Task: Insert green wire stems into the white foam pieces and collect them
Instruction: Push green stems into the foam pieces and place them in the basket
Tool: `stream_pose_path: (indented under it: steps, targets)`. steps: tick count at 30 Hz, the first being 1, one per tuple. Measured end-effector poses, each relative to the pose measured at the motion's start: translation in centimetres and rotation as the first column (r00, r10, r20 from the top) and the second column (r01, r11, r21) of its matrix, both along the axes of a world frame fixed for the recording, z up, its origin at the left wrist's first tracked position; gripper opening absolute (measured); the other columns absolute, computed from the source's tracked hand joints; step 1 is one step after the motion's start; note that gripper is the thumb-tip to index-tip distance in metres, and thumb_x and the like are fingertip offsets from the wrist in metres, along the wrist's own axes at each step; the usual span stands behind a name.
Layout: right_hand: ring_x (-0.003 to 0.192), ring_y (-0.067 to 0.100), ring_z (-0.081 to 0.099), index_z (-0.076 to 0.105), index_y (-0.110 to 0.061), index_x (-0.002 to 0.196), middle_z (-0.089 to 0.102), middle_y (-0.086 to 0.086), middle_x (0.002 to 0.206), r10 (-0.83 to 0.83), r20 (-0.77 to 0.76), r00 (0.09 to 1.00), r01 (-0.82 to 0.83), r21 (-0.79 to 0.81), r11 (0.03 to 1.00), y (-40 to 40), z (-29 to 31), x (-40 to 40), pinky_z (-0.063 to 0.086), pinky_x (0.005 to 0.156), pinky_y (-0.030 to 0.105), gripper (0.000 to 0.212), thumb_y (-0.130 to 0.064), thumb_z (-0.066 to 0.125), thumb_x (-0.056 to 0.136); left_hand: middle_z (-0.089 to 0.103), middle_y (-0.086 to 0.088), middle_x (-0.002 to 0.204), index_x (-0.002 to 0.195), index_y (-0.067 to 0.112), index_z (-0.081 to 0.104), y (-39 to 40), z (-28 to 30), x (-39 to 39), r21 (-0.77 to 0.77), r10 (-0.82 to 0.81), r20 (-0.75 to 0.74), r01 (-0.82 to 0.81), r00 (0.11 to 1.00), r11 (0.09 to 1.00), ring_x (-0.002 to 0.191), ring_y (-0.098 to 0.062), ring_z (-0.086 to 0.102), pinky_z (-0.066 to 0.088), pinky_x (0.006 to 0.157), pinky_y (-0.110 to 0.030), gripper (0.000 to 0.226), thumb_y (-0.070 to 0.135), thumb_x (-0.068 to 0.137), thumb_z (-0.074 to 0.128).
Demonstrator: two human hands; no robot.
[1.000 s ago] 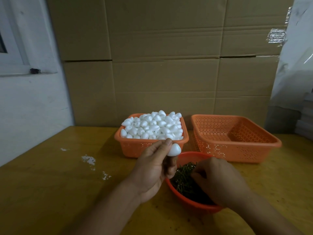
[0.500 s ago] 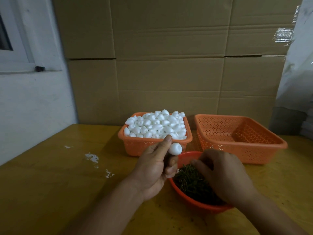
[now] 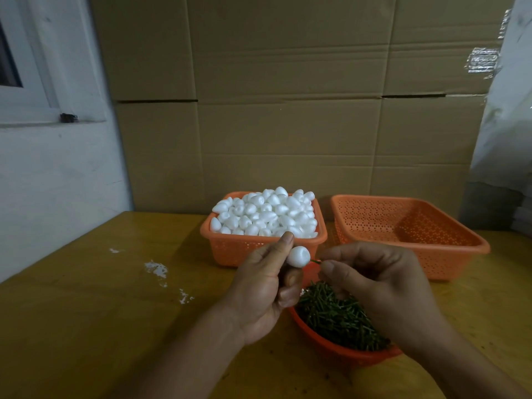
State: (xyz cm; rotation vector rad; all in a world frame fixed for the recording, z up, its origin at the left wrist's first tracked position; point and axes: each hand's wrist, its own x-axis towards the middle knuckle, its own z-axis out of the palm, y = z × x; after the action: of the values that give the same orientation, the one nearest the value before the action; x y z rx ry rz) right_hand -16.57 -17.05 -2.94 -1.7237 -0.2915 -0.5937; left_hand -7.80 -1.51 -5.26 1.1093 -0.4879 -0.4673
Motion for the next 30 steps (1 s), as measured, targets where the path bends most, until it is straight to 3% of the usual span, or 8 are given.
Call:
stream_pose_path:
  steps: [7, 15, 24, 30]
  targets:
    - [0.06, 0.016, 0.069, 0.075, -0.016, 0.092, 0.076, 0.009, 0.074, -0.025, -0.036, 0.999, 0.025, -0.005, 1.0, 0.07, -0.33, 0.0, 0.057, 0.059, 0.025, 0.024, -0.026, 0.074, 0.071, 0.037, -0.001, 0.053, 0.076, 0.013, 0.064, 0.05, 0.19, -0.31, 0.016, 0.0, 0.003, 0.0, 1.0, 1.0, 0.04, -0.008, 0.032, 0.025, 0.04, -0.021, 0.037, 0.046, 0.092, 0.057]
    - [0.063, 0.009, 0.071, 0.073, -0.014, 0.097, 0.078, 0.004, 0.076, -0.03, -0.052, 0.998, 0.027, -0.064, 0.998, 0.04, -0.35, -0.09, 0.055, 0.06, 0.02, 0.031, -0.031, 0.073, 0.072, 0.034, -0.001, 0.049, 0.075, 0.012, 0.061, -0.03, 0.17, -0.33, 0.019, 0.014, 0.02, -0.015, 1.0, 1.0, 0.038, -0.008, 0.029, 0.021, 0.04, -0.022, 0.039, 0.045, 0.094, 0.056]
    - [0.067, 0.007, 0.073, 0.074, -0.025, 0.098, 0.077, -0.006, 0.076, -0.096, -0.011, 0.995, 0.091, -0.226, 0.97, 0.11, -0.64, -0.19, 0.053, 0.057, 0.015, 0.021, -0.034, 0.072, 0.079, 0.032, -0.002, 0.046, 0.064, 0.017, 0.064, -0.12, 0.02, -0.42, 0.05, 0.075, 0.112, -0.081, 0.991, 0.995, 0.036, -0.009, 0.027, 0.016, 0.042, -0.026, 0.041, 0.05, 0.088, 0.059]
    - [0.061, 0.002, 0.07, 0.077, -0.029, 0.085, 0.074, -0.015, 0.07, -0.173, 0.045, 0.984, 0.178, -0.326, 0.929, 0.21, -0.77, -0.24, 0.05, 0.053, 0.012, 0.007, -0.023, 0.079, 0.082, 0.032, -0.002, 0.045, 0.061, 0.018, 0.063, -0.14, 0.14, -0.51, 0.063, 0.099, 0.152, -0.109, 0.983, 0.992, 0.035, -0.009, 0.027, 0.018, 0.037, -0.022, 0.042, 0.052, 0.086, 0.06]
